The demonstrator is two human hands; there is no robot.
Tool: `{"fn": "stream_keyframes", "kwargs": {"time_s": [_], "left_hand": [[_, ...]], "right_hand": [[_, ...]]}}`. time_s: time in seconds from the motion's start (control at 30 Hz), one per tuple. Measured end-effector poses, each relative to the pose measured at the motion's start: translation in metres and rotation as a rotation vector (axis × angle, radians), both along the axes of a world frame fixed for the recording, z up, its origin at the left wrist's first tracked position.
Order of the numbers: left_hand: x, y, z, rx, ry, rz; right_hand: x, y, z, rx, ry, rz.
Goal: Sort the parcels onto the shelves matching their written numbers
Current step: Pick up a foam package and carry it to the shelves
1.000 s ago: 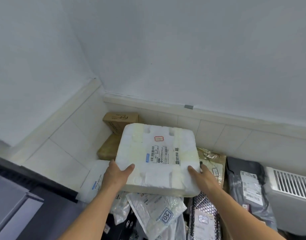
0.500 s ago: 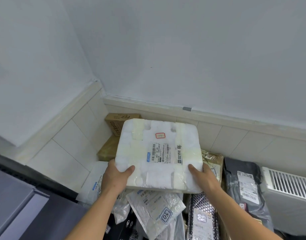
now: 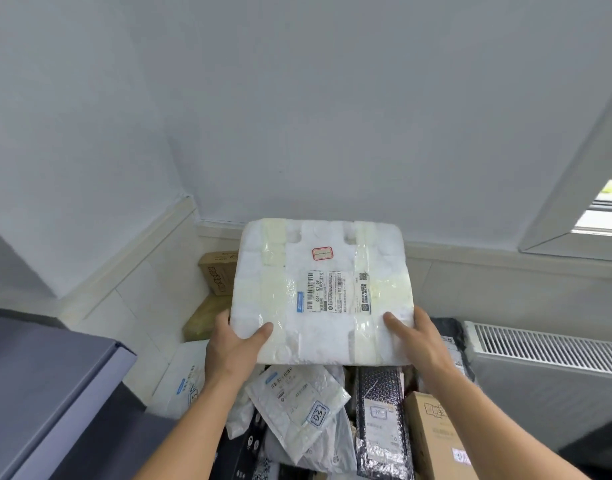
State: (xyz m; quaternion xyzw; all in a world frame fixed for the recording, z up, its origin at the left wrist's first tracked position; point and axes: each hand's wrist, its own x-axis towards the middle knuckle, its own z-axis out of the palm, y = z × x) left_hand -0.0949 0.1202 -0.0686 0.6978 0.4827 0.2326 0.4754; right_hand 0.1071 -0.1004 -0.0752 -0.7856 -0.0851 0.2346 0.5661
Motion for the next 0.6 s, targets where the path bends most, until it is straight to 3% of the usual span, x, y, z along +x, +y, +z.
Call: {"fn": "stream_keyframes", "kwargs": {"time_s": [0.27,0.6], "left_hand": [[-0.014,-0.033,0.025,0.059,-0.110,-0.011],[-0.032,-0.068,0.051,0.126,-0.196,0.045]], "right_hand": [[-0.028,-0.040,0.029,0.088,-0.056,-0.064],[-0.033,-0.062,0.058,0.158,-0.091,0.035]]}}
